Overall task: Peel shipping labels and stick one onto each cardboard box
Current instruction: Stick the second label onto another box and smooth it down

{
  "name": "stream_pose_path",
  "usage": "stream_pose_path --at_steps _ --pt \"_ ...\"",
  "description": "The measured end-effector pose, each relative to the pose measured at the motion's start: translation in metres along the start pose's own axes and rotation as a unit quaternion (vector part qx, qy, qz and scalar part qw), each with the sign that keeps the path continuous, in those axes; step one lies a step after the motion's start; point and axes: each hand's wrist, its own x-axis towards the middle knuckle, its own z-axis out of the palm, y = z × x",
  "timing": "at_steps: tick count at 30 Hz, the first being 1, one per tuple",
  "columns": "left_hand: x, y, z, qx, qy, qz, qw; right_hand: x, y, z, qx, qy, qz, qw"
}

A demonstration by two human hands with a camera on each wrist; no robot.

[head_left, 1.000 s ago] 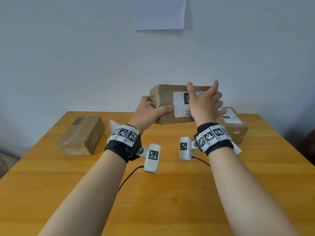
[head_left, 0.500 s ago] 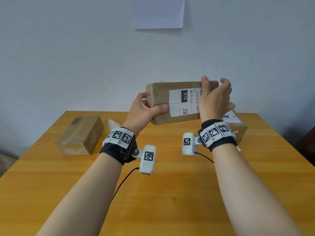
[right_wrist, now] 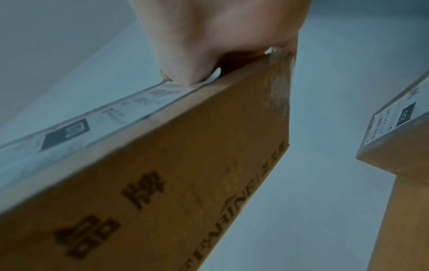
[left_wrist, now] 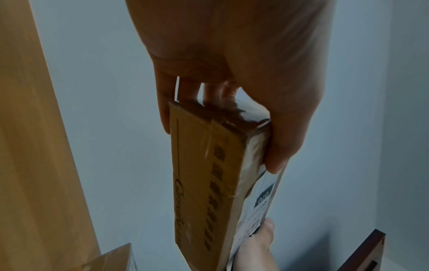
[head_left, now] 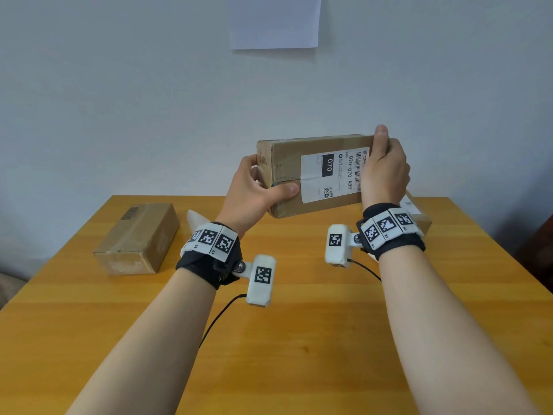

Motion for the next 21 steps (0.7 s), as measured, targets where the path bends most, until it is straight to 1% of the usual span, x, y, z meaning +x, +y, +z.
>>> stream_pose_path --at_steps 5,7,10,14,18,21 --pt "-0.001 0.0 -0.003 0.01 0.003 0.006 1.0 0.002 0.007 0.002 0.013 0.024 0.003 1.0" --pt "0.0 0.0 -0.004 0.008 0.005 0.003 1.0 0.003 0.009 0.004 0.019 0.022 0.006 1.0" --pt "0.002 -0.001 -0.006 0.001 0.01 -0.013 1.0 0.004 0.009 0.006 0.029 -0.001 0.004 1.0" --pt "0.005 -0.005 -0.006 -0.003 0.032 -0.031 0.999 0.002 0.006 0.006 0.05 -0.072 0.027 0.996" --pt "0.008 -0.01 -0.005 -0.012 0.073 -0.045 0.996 -0.006 0.002 0.007 0.049 -0.145 0.012 0.988" --pt "0.007 -0.011 -0.004 -0.022 0.084 -0.056 0.995 -0.014 -0.002 0.01 0.063 -0.186 0.022 0.98"
